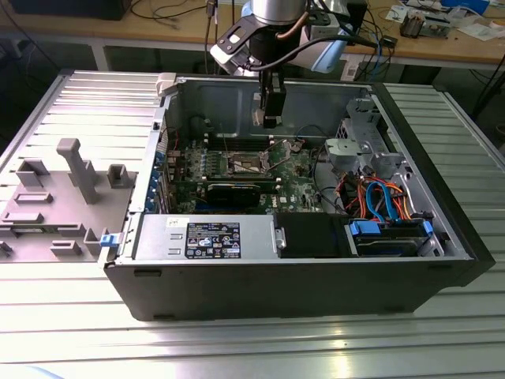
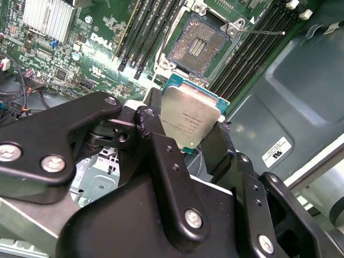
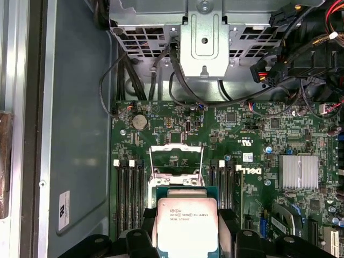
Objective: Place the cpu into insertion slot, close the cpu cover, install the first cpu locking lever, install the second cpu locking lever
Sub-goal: 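Place the cpu into insertion slot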
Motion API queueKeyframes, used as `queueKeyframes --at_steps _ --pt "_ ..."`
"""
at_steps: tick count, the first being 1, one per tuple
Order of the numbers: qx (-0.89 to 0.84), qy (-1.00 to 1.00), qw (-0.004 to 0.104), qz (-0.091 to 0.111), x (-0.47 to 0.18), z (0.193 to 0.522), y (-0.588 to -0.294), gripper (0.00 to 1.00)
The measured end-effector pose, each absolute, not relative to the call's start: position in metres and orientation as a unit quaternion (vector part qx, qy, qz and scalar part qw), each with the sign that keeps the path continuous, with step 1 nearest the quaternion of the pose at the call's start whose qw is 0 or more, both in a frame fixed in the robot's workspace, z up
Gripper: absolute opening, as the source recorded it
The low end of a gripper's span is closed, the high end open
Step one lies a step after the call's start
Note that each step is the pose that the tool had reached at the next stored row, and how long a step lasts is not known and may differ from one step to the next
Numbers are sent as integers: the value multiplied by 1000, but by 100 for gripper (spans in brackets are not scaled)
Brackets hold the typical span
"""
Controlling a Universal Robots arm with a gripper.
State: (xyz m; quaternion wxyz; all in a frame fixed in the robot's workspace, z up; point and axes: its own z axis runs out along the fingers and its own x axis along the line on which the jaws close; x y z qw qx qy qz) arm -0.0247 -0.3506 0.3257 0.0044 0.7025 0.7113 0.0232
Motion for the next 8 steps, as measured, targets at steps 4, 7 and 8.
queueKeyframes --at_steps 4,7,8 --pt "702 711 4 23 -25 326 -351 54" --pt "702 711 4 23 -25 325 -351 54" --pt "703 711 4 23 -25 325 -351 54"
